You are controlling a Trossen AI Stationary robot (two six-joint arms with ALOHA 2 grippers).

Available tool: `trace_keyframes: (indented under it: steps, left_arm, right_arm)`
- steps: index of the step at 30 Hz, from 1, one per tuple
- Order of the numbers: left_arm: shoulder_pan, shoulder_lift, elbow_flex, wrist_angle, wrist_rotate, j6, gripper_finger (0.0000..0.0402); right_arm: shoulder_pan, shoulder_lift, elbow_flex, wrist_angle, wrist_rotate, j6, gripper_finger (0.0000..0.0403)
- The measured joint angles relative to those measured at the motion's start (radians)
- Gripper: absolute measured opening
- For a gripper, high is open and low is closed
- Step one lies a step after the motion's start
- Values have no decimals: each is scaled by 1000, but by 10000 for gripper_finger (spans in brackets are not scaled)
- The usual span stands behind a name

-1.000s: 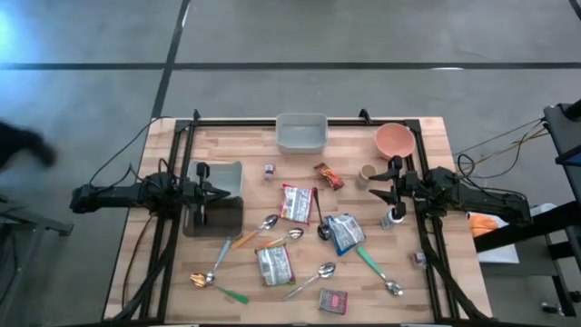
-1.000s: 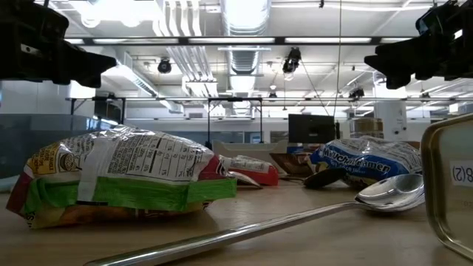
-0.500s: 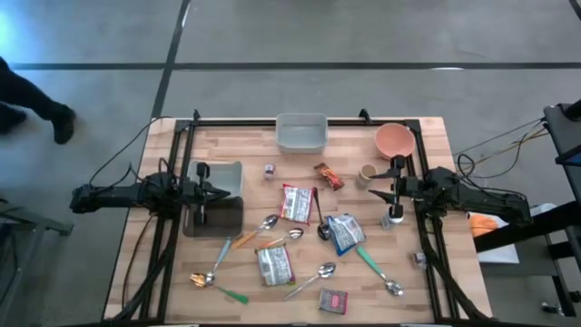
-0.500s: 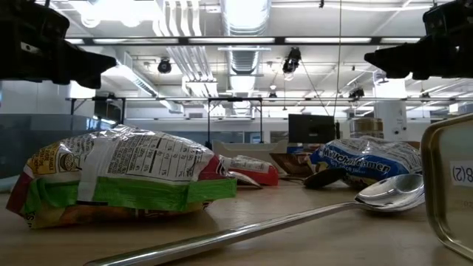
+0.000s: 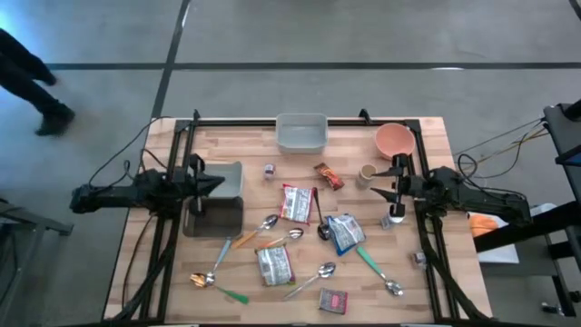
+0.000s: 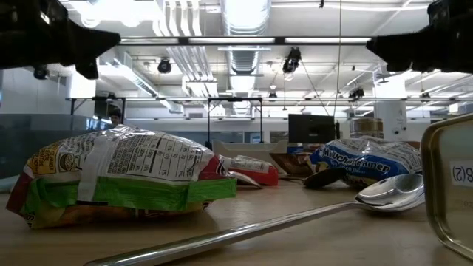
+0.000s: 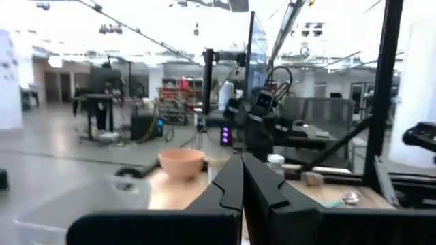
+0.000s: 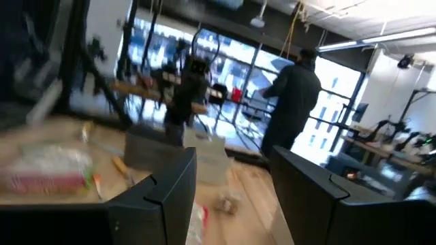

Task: Pick & Place Food Item
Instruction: Put the white spice bottle into the top gray bin

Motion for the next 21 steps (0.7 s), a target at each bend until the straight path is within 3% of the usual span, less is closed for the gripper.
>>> trace_keyframes:
  steps: [3, 9, 17, 21]
  left_arm:
    - [0, 12, 54, 6, -10, 28, 0]
    - [1, 97, 182, -133, -17, 24, 0]
    - [0, 244, 332, -390, -20, -19, 0]
    - [0, 267, 337, -370, -70, -86, 0]
  right_arm:
    - [0, -1, 0, 79, -1, 147, 186]
    - [0, 0, 4, 126, -1, 222, 186]
    - [0, 98, 250, -276, 8, 312, 186]
    - [0, 184, 379, -430, 7, 437, 186]
